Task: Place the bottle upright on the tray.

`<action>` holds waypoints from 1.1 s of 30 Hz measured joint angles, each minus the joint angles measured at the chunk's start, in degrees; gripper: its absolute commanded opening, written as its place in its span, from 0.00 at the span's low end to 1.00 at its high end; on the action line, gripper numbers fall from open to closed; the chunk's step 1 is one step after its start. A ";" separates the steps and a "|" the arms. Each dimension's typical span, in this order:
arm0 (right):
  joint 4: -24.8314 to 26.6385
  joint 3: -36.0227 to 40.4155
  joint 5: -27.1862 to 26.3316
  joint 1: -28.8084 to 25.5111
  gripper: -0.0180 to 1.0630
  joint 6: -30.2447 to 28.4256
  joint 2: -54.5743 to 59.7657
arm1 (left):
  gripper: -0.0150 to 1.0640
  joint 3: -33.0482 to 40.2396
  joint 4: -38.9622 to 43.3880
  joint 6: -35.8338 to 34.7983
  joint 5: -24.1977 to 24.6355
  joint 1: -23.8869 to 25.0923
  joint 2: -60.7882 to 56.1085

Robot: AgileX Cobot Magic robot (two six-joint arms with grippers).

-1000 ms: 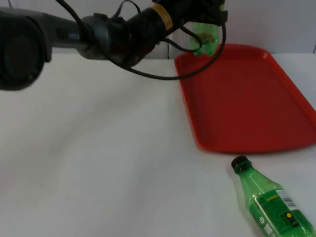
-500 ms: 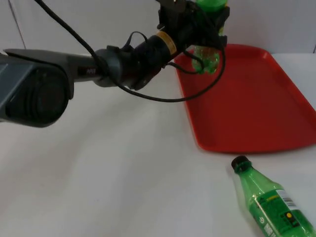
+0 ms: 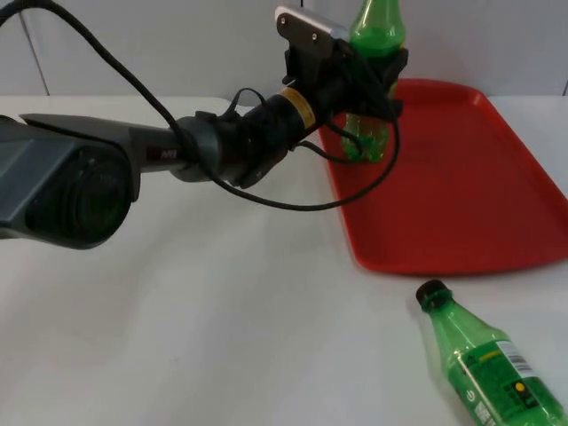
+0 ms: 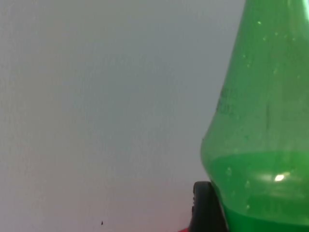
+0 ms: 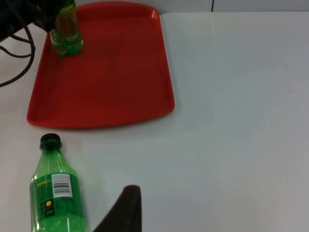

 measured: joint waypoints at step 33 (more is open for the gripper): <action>0.00 0.00 0.00 0.00 0.98 0.00 0.00 | 0.94 -0.24 3.96 -1.51 -0.25 0.00 0.57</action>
